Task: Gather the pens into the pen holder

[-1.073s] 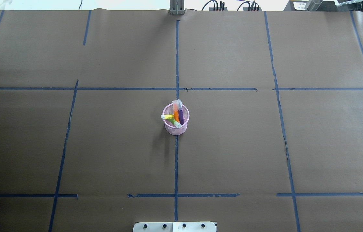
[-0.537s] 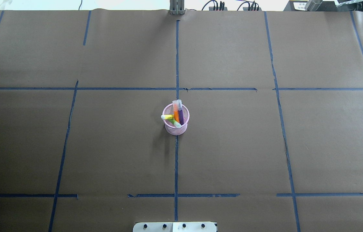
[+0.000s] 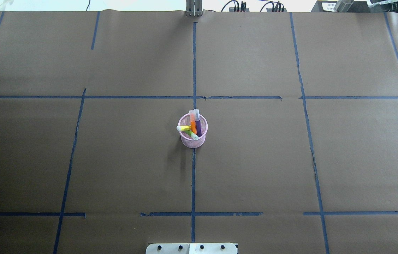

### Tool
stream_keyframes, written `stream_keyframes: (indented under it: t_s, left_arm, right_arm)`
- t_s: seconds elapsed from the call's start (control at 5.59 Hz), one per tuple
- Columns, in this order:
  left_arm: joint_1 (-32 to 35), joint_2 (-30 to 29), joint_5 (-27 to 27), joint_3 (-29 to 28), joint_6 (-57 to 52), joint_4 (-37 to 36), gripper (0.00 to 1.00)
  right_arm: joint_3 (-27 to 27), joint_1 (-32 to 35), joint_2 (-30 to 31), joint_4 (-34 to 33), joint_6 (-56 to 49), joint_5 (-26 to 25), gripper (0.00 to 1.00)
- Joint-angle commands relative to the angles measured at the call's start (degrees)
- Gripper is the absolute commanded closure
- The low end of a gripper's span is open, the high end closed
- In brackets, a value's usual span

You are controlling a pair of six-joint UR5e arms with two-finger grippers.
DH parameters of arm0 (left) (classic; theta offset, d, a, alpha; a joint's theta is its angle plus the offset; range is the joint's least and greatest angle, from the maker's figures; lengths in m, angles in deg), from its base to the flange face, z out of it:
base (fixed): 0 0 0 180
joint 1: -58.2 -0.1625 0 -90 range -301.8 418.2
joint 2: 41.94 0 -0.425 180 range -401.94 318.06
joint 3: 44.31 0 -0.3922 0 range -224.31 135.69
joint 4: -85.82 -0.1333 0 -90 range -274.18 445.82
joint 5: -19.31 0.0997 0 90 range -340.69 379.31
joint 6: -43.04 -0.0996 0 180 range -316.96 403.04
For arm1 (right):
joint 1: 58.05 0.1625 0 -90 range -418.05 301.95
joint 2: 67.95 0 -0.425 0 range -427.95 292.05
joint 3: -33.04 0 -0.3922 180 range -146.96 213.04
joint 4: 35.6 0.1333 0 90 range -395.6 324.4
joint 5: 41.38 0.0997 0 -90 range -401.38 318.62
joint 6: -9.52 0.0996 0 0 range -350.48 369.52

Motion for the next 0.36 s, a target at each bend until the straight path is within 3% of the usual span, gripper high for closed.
stream_keyframes:
  t_s: [0.0, 0.18]
  left_arm:
    - [0.00, 0.00, 0.00, -0.02, 0.02, 0.00, 0.00]
    - [0.00, 0.00, 0.00, -0.02, 0.02, 0.00, 0.00]
  right_arm:
    - [0.08, 0.07, 0.01, 0.00, -0.02, 0.06, 0.00]
    - [0.00, 0.07, 0.01, 0.00, -0.02, 0.15, 0.00]
